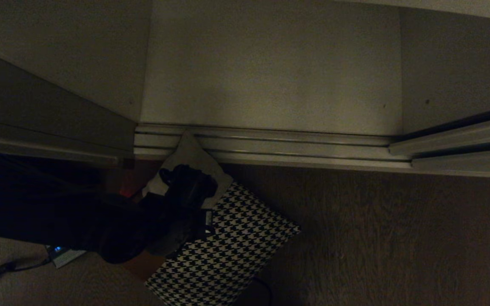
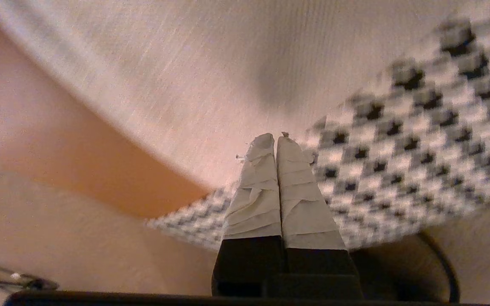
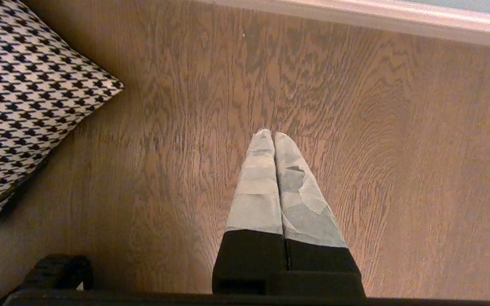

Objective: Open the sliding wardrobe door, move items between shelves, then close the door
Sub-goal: Place the pillow on the higher shelf

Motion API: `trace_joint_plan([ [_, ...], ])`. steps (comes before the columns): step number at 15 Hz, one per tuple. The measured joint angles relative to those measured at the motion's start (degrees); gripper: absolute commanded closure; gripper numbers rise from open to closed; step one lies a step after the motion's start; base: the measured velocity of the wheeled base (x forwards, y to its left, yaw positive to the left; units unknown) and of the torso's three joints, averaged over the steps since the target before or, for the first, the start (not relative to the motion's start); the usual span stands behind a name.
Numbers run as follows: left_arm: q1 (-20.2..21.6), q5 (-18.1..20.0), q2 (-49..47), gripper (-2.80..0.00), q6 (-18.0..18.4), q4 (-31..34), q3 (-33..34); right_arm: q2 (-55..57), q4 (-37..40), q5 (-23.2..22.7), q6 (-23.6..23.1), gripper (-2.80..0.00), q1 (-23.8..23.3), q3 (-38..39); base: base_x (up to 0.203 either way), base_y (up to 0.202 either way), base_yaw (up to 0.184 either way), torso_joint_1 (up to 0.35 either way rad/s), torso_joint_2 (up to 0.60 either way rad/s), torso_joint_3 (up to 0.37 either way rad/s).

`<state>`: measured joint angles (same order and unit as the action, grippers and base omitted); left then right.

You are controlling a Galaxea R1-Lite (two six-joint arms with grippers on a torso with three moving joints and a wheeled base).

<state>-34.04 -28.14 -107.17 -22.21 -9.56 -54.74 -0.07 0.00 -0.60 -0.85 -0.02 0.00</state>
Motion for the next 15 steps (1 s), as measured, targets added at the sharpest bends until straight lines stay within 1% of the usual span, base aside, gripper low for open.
trace_joint_plan([
  [1, 0.2, 0.0, -0.4, 0.0, 0.0, -1.0, -0.4, 0.0, 0.0, 0.0, 0.0, 0.0, 0.0, 0.0, 0.0, 0.0, 0.0, 0.007, 0.0, -0.063],
  [3, 0.5, 0.1, -0.7, 0.0, 0.3, -5.1, -0.7, 0.0, 0.0, 0.0, 0.0, 0.0, 0.0, 0.0, 0.0, 0.0, 0.0, 0.001, 0.0, -0.016],
  [4, 0.6, 0.1, -0.8, 0.0, 1.4, -7.0, -0.7, 0.0, 0.0, 0.0, 0.0, 0.0, 0.0, 0.0, 0.0, 0.0, 0.0, 0.0, 0.0, 0.0],
  [8, 1.5, -0.3, -2.1, 0.0, 9.4, -18.2, 0.0, 0.0, 0.0, 0.0, 0.0, 0.0, 0.0, 0.0, 0.0, 0.0, 0.0, 0.0, 0.0, 0.0],
  [9, 1.5, -0.3, -2.3, -2.8, 11.9, -21.2, 0.8, 0.0, 0.0, 0.0, 0.0, 0.0, 0.0, 0.0, 0.0, 0.0, 0.0, 0.0, 0.0, 0.0],
  [11, 1.4, -0.4, -2.8, -2.8, 17.7, -28.4, 3.4, 0.0, 0.0, 0.0, 0.0, 0.0, 0.0, 0.0, 0.0, 0.0, 0.0, 0.0, 0.0, 0.0],
  [13, 1.4, -0.4, -3.9, -2.8, 22.8, -34.3, 4.9, 0.0, 0.0, 0.0, 0.0, 0.0, 0.0, 0.0, 0.0, 0.0, 0.0, 0.0, 0.0, 0.0],
  [14, 1.6, -0.5, -4.5, -2.8, 23.6, -35.7, 4.9, 0.0, 0.0, 0.0, 0.0, 0.0, 0.0, 0.0, 0.0, 0.0, 0.0, 0.0, 0.0, 0.0],
  [15, 2.1, -0.5, -5.2, -2.8, 23.4, -35.8, 4.6, 0.0, 0.0, 0.0, 0.0, 0.0, 0.0, 0.0, 0.0, 0.0, 0.0, 0.0, 0.0, 0.0],
])
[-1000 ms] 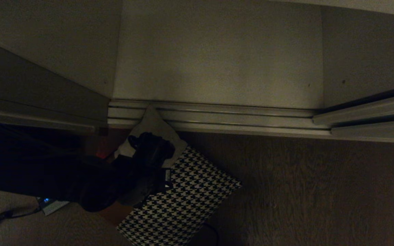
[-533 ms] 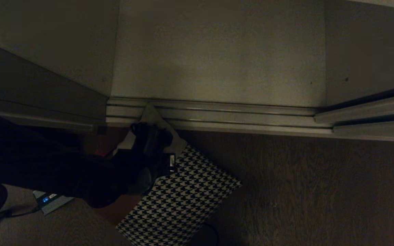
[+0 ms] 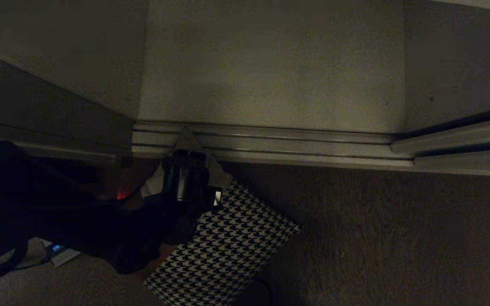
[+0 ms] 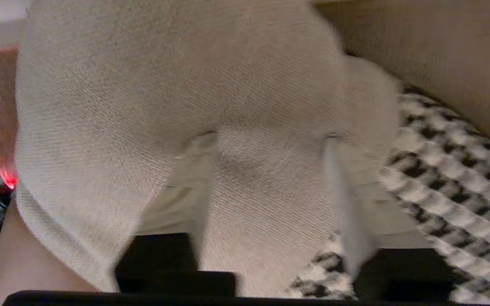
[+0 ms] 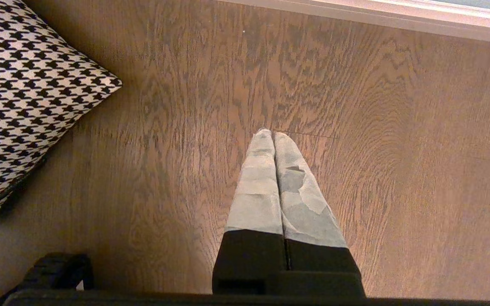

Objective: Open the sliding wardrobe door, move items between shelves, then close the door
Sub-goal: Place the pillow on the higher shelf

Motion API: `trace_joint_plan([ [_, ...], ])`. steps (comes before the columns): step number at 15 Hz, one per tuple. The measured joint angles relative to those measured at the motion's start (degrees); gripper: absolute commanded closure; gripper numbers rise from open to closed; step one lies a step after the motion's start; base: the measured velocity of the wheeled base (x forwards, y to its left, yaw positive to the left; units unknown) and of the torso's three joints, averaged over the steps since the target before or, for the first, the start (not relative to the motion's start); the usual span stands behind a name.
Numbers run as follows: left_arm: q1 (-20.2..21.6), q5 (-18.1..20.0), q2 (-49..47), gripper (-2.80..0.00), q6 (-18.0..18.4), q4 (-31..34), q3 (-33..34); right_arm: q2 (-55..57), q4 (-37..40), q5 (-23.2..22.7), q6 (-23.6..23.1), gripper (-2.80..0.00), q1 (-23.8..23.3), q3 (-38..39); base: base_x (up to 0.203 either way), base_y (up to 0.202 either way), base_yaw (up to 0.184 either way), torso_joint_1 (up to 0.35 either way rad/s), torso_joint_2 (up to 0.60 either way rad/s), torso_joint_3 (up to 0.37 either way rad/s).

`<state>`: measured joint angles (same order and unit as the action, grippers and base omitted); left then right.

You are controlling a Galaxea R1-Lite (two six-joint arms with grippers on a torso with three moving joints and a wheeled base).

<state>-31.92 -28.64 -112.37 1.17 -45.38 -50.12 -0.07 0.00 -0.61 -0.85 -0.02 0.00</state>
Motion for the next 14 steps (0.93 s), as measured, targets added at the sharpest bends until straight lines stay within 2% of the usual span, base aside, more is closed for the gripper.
trace_joint_plan([
  [5, 3.5, 0.9, -7.1, -2.8, -1.6, -5.2, -4.6, 0.0, 0.0, 0.0, 0.0, 0.0, 0.0, 0.0, 0.0, 0.0, 0.0, 0.0, 0.0, 0.0],
  [9, 4.0, 2.2, -8.7, -2.8, -1.9, -5.1, -5.8, 0.0, 0.0, 0.0, 0.0, 0.0, 0.0, 0.0, 0.0, 0.0, 0.0, 0.0, 0.0, 0.0],
  [12, 3.7, 2.9, -5.9, -2.8, 0.4, -3.6, -4.2, 0.0, 0.0, 0.0, 0.0, 0.0, 0.0, 0.0, 0.0, 0.0, 0.0, 0.0, 0.0, 0.0],
  [14, 3.4, 2.7, -3.4, -2.8, 3.6, -2.9, -3.2, 0.0, 0.0, 0.0, 0.0, 0.0, 0.0, 0.0, 0.0, 0.0, 0.0, 0.0, 0.0, 0.0],
])
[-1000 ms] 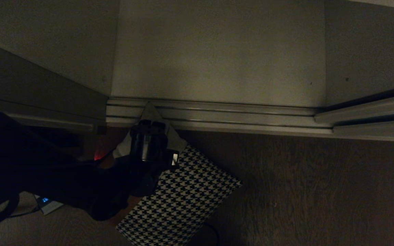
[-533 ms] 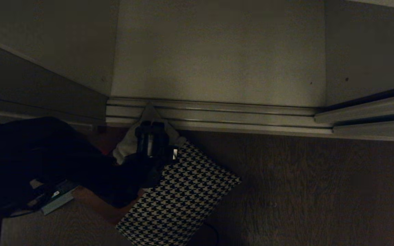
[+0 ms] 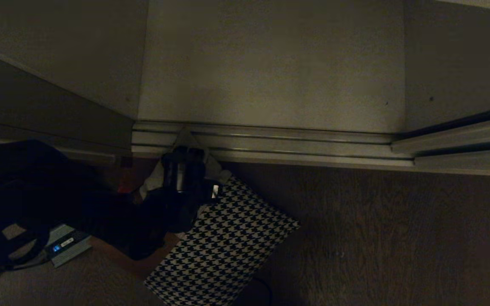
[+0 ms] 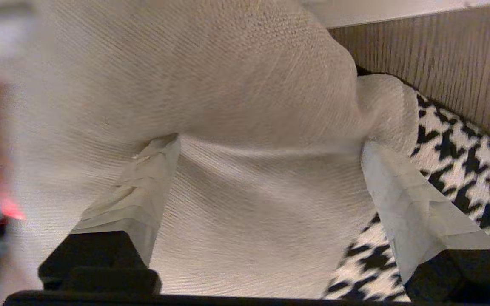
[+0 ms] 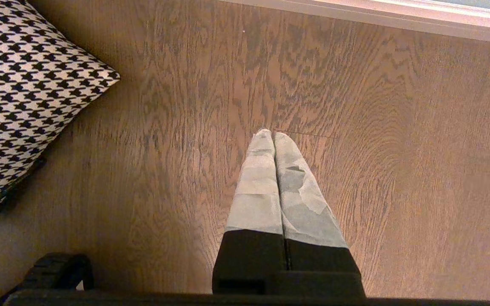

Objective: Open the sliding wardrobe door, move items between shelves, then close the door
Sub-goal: Place the pillow on the higher shelf

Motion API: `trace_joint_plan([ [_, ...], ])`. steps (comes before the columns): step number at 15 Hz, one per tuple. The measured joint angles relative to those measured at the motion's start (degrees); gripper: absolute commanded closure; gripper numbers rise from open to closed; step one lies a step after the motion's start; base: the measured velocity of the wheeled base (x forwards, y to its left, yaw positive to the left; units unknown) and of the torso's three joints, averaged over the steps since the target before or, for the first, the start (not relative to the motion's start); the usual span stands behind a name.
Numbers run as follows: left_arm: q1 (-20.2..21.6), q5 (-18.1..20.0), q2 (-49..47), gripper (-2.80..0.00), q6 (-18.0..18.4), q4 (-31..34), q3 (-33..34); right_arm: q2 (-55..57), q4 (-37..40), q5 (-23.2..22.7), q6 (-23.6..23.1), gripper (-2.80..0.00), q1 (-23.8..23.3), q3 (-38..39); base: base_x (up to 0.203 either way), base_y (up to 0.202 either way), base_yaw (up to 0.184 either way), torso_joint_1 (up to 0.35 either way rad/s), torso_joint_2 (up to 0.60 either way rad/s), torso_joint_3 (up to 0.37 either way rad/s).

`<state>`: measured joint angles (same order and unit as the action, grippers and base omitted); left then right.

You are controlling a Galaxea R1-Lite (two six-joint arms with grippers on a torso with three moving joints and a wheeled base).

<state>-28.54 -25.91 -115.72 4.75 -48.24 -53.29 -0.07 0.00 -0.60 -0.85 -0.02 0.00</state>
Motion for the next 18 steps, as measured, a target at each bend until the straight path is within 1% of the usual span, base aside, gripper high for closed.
trace_joint_plan([
  [3, 0.1, -0.2, 3.7, -2.8, 6.6, 0.3, 2.3, 0.0, 0.0, 0.0, 0.0, 0.0, 0.0, 0.0, 0.0, 0.0, 0.0, 0.0, 0.0, 0.0],
  [4, 0.7, -0.2, 4.6, -2.8, 7.1, 0.1, 2.7, 0.0, 0.0, 0.0, 0.0, 0.0, 0.0, 0.0, 0.0, 0.0, 0.0, 0.0, 0.0, 0.0],
  [7, 3.5, 0.0, 5.6, -2.8, 7.2, -1.2, 2.5, 0.0, 0.0, 0.0, 0.0, 0.0, 0.0, 0.0, 0.0, 0.0, 0.0, 0.0, 0.0, 0.0],
  [9, 5.2, 0.2, 5.7, -2.8, 7.1, -2.0, 2.3, 0.0, 0.0, 0.0, 0.0, 0.0, 0.0, 0.0, 0.0, 0.0, 0.0, 0.0, 0.0, 0.0],
  [10, 5.9, 0.4, 5.7, -2.8, 6.9, -3.7, 1.8, 0.0, 0.0, 0.0, 0.0, 0.0, 0.0, 0.0, 0.0, 0.0, 0.0, 0.0, 0.0, 0.0],
  [12, 6.5, 1.5, 5.0, -2.8, 6.7, -7.8, 1.2, 0.0, 0.0, 0.0, 0.1, 0.0, 0.0, 0.0, 0.0, 0.0, 0.0, 0.0, 0.0, 0.0],
  [14, 6.6, 2.5, 4.2, -2.8, 6.2, -8.9, 1.1, 0.0, 0.0, 0.0, 0.0, 0.0, 0.0, 0.0, 0.0, 0.0, 0.0, 0.0, 0.0, 0.0],
  [15, 6.7, 3.6, 3.9, -2.8, 5.2, -8.5, 1.0, 0.0, 0.0, 0.0, 0.0, 0.0, 0.0, 0.0, 0.0, 0.0, 0.0, 0.0, 0.0, 0.0],
  [17, 6.7, 6.4, 3.4, -2.8, 1.6, -7.7, 0.9, 0.0, 0.0, 0.0, 0.0, 0.0, 0.0, 0.0, 0.0, 0.0, 0.0, 0.0, 0.0, 0.0],
  [18, 6.7, 6.8, 3.1, -2.8, 0.0, -6.3, 0.8, 0.0, 0.0, 0.0, 0.0, 0.0, 0.0, 0.0, 0.0, 0.0, 0.0, 0.0, 0.0, 0.0],
])
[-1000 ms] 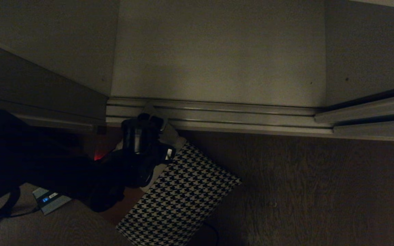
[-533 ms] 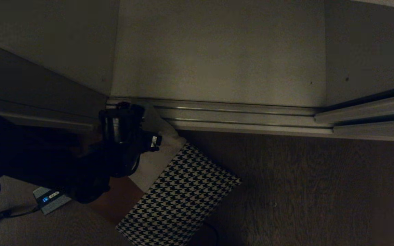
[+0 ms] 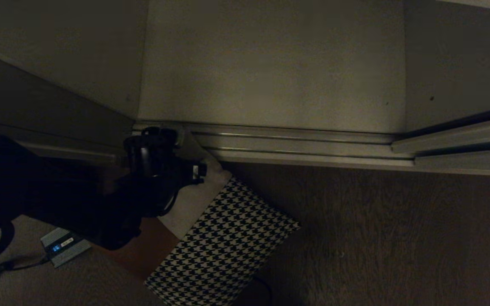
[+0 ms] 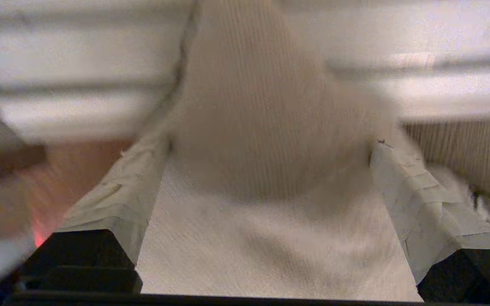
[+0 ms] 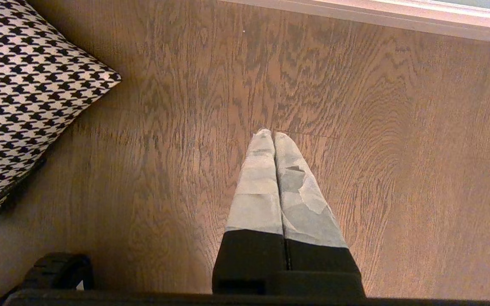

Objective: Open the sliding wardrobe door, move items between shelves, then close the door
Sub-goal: Place the pillow on the higher shelf

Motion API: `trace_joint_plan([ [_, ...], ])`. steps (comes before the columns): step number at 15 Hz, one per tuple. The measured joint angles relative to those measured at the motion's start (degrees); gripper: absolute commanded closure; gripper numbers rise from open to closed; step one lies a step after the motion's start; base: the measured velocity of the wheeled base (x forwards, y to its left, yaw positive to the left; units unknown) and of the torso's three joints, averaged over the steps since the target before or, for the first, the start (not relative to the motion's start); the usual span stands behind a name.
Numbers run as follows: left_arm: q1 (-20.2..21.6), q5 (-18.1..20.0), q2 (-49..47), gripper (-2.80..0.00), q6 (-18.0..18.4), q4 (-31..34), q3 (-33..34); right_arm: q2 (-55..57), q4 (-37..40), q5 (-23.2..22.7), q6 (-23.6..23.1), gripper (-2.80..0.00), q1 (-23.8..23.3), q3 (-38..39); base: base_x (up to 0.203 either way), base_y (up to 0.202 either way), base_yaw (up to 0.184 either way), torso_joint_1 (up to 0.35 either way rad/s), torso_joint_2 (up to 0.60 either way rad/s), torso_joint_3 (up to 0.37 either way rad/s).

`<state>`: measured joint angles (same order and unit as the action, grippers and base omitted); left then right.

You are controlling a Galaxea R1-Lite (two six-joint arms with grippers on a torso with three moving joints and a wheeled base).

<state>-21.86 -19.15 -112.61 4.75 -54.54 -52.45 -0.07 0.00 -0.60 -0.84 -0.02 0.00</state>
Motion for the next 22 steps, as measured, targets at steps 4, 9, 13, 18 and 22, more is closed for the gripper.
trace_joint_plan([
  [4, 0.1, 0.6, -1.0, -2.8, -2.7, 1.7, -1.0, 0.0, 0.0, 0.0, 0.0, 0.0, 0.0, 0.0, 0.0, 0.0, 0.0, 0.0, 0.0, 0.0],
  [9, 0.4, 0.8, -2.1, -1.53, -2.9, 0.6, -2.7, 0.0, 0.0, 0.0, 0.0, 0.0, 0.0, 0.0, 0.0, 0.0, 0.0, 0.0, 0.0, 0.0],
  [13, 0.5, 0.9, -2.8, 0.0, -3.6, 0.5, -3.3, 0.0, 0.0, 0.0, 0.0, 0.0, 0.0, 0.0, 0.0, 0.0, 0.0, 0.0, 0.0, 0.0],
  [18, 0.5, 1.0, -3.6, 0.0, -4.4, 0.0, -4.5, 0.0, 0.0, 0.0, 0.0, 0.0, 0.0, 0.0, 0.0, 0.0, 0.0, 0.0, 0.0, 0.0],
  [22, 0.4, 1.2, -1.9, 0.0, -5.4, 0.2, -4.3, 0.0, 0.0, 0.0, 0.0, 0.0, 0.0, 0.0, 0.0, 0.0, 0.0, 0.0, 0.0, 0.0],
])
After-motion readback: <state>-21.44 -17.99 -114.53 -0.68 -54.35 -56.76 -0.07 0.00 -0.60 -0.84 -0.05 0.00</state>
